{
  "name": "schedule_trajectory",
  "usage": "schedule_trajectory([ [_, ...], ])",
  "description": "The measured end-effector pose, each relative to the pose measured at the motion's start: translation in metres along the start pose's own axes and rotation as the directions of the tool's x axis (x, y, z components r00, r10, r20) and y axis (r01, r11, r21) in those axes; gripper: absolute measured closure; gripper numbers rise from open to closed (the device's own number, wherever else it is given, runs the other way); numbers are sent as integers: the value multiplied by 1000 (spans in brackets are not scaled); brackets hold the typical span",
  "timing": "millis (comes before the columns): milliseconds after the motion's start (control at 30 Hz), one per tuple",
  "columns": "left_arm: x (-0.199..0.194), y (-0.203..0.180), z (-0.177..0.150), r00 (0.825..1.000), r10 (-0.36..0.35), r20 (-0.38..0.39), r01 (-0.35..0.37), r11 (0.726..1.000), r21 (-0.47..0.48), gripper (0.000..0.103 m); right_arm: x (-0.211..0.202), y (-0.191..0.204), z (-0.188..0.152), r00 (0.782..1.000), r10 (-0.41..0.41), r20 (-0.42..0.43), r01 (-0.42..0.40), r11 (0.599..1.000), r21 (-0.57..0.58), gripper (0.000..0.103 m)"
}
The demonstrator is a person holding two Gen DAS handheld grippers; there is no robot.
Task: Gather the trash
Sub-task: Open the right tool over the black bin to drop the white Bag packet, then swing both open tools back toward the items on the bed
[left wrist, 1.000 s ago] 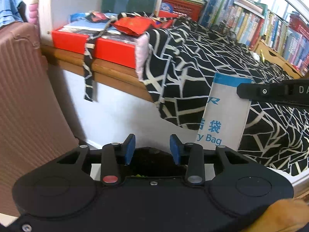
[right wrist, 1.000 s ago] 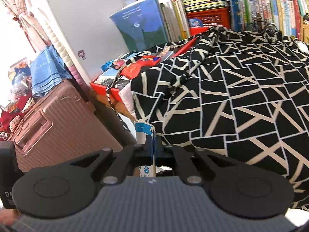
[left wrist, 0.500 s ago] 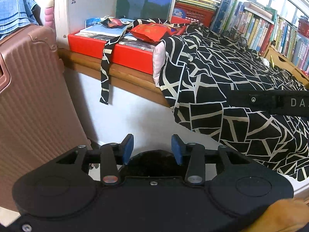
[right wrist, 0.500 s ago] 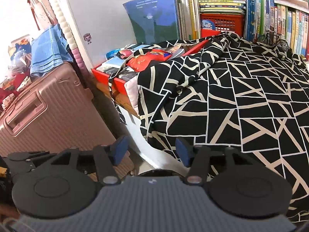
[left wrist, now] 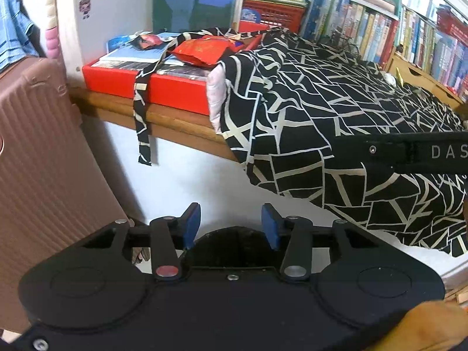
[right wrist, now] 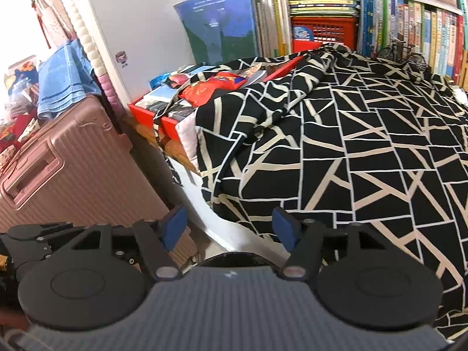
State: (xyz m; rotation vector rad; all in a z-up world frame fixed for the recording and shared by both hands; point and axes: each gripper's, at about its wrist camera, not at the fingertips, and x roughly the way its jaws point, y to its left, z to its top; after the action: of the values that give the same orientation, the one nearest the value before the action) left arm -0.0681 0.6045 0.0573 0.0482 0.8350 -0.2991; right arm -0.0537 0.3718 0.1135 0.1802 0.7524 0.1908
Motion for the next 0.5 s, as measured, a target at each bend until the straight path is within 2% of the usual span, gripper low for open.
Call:
schedule_trajectory([
  [100,-6,-7,8,1000,-15,6,15,999,36,59,-11,-4,4,1000,-7,8,7,1000,15,26],
  [233,-17,-20,25,997,-77,6,76,992,100,54,-36,-13,16,999,-27,43,26,999,32,14],
  [367,-34,-42,47,988,-149,31,140,971,195,54,-67,-31,32,995,-48,93,39,995,96,10],
  [500,-52,-64,77,977,-210,41,195,953,232,54,-104,-56,50,986,-80,146,54,983,174,3],
])
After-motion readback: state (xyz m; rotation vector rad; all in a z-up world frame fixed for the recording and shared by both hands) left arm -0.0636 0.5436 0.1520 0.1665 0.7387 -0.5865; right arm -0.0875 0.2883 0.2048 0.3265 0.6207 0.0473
